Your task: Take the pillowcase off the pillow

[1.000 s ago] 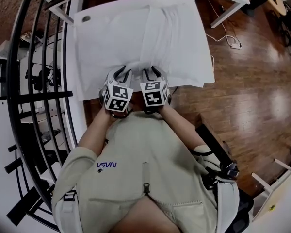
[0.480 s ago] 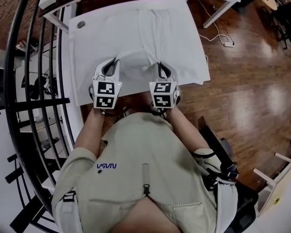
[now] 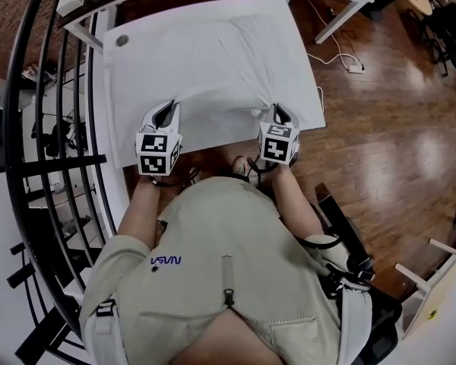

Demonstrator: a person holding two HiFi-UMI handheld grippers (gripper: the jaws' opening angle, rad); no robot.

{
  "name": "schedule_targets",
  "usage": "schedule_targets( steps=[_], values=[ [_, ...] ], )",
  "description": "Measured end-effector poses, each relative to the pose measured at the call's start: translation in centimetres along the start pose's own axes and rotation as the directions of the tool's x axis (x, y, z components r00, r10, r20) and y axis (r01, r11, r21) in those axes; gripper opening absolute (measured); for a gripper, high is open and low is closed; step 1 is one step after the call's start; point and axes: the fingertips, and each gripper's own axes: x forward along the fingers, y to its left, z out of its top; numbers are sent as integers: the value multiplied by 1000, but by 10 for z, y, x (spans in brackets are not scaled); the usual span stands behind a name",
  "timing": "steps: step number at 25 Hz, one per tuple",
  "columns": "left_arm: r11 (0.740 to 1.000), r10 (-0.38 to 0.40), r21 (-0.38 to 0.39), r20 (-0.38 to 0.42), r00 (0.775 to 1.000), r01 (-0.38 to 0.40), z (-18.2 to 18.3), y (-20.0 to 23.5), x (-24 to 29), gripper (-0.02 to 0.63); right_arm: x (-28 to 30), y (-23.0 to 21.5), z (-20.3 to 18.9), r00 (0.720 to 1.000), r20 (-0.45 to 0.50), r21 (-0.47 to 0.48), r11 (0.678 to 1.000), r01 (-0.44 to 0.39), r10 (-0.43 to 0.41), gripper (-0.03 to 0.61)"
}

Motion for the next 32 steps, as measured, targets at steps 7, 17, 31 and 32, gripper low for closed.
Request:
schedule_targets(
  steps=[7, 17, 31, 32],
  values=[
    [999, 3, -34, -62, 998, -5, -54, -23, 6, 32, 17, 6, -36, 993, -115, -79, 997, -21, 11, 8],
    [999, 34, -26, -42, 999, -36, -55, -25, 15, 48, 16, 10, -37, 993, -85, -23, 996, -81, 79, 11],
    [998, 53, -39, 121, 991, -49, 20, -44, -21, 78, -22, 33, -9, 952, -31, -2, 952, -305, 305, 37],
    [998, 55, -36, 134, 989, -50, 27, -48, -22, 80, -27, 35, -5, 944, -19, -1, 944, -330, 330, 37]
  ],
)
